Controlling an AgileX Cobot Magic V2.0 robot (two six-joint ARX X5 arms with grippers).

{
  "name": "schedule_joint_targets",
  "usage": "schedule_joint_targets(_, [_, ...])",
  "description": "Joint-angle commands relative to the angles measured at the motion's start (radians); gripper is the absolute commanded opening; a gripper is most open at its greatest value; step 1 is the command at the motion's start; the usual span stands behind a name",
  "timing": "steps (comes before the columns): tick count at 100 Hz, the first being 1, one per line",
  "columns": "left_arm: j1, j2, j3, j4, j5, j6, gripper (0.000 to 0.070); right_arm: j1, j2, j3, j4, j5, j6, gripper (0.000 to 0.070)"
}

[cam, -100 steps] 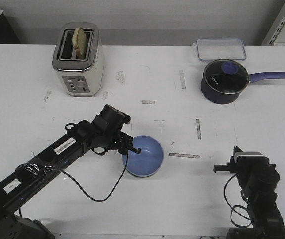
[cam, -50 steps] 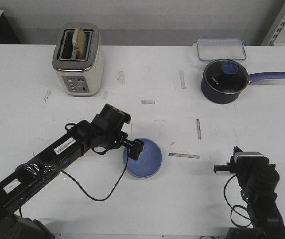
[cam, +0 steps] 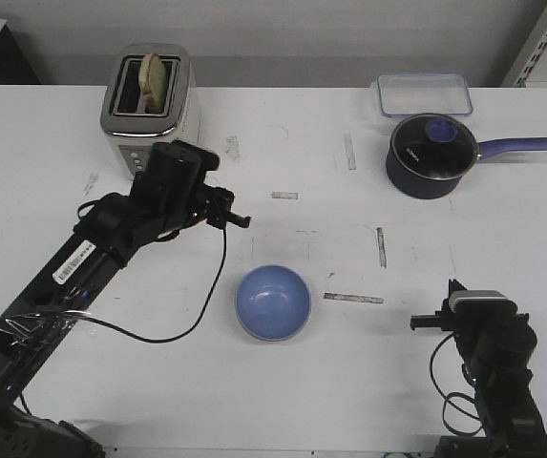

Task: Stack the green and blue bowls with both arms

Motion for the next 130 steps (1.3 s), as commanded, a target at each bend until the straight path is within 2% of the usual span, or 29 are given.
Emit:
schedule_joint_targets(1, [0.023, -0.01, 0.026, 0.001, -0.003, 0.062, 0.0, 0.002, 0.003, 0.01, 0.028, 0.0, -0.001, 0.0001])
schedule_joint_targets(18, [0.13, -0.041, 0.021, -0.058, -0.003, 0.127, 0.0, 0.002, 0.003, 0.01, 0.061, 0.0, -0.001, 0.0001])
schedule_joint_targets(29, [0.216, -0.077, -0.019, -0.076, -0.003, 0.13, 0.0, 0.002, 0.003, 0.01, 0.061, 0.0, 0.0, 0.0001])
schedule_joint_targets(56, [0.409, -0.314, -0.314, 0.129, -0.004, 0.085, 0.0, 0.002, 0.003, 0.01, 0.062, 0.0, 0.003, 0.0001])
schedule_joint_targets(66, [0.455, -0.441, -0.454, 0.219, -0.029, 0.083, 0.0, 0.002, 0.003, 0.01, 0.063, 0.0, 0.003, 0.0001])
schedule_joint_targets(80, [0.501, -0.636, -0.651, 0.324, -0.051, 0.084, 0.0, 0.002, 0.003, 0.01, 0.062, 0.0, 0.003, 0.0001])
schedule_joint_targets(92, [0.525, -0.798, -0.8, 0.36, -0.104, 0.084, 0.0, 0.002, 0.003, 0.01, 0.062, 0.0, 0.003, 0.0001])
schedule_joint_targets(101, [0.533, -0.912, -0.896, 0.374, -0.106, 0.084, 0.0, 0.002, 0.003, 0.01, 0.062, 0.0, 0.003, 0.0001])
schedule_joint_targets(130, [0.533, -1.181, -1.059, 0.399, -0.128, 0.104, 0.0, 0.002, 0.003, 0.01, 0.062, 0.0, 0.003, 0.0001])
